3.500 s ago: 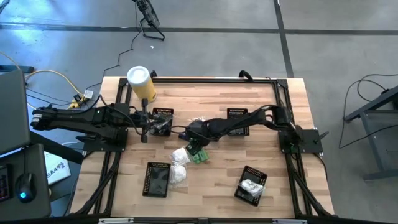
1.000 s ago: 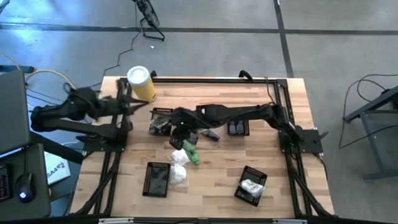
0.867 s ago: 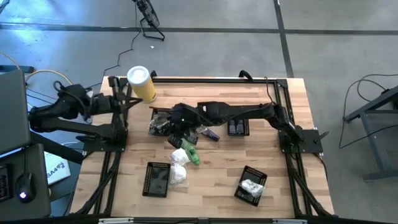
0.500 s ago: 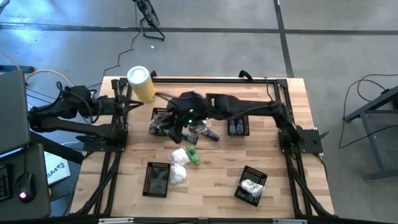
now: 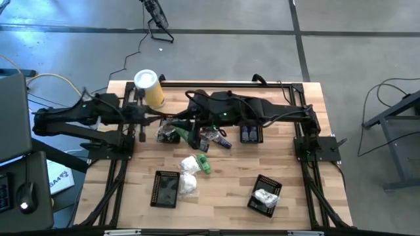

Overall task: Pick & Place Travel size toiletries
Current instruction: Put the green shampoo into the bottom left black basket

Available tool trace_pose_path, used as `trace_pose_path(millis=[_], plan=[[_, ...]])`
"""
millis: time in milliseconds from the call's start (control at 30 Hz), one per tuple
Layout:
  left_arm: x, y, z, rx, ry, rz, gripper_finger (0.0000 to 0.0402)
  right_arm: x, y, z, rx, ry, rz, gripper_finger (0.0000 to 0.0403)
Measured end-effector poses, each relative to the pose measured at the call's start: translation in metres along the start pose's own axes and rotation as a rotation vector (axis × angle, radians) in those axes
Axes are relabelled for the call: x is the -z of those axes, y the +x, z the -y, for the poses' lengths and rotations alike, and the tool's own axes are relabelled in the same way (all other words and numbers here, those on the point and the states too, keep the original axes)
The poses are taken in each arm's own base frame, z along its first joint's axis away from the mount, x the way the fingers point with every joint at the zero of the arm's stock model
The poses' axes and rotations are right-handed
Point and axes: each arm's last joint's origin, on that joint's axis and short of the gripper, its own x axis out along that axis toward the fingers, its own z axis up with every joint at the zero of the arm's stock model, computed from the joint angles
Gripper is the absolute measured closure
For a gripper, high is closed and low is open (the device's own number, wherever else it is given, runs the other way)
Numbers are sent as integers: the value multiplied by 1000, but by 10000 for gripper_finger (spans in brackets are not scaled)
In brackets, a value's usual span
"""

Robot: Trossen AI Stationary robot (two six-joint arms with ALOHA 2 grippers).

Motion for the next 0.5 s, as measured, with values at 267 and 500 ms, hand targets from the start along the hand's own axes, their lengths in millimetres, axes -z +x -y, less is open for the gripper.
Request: trace_pose_path(millis=[267,500], plan=[[-3,35,13,241,136,69,402,-9,-18,-8,16,-39,27,311],[-28,43,10,246,257,382,402,-16,-29,-17,-14,-72,73,311]])
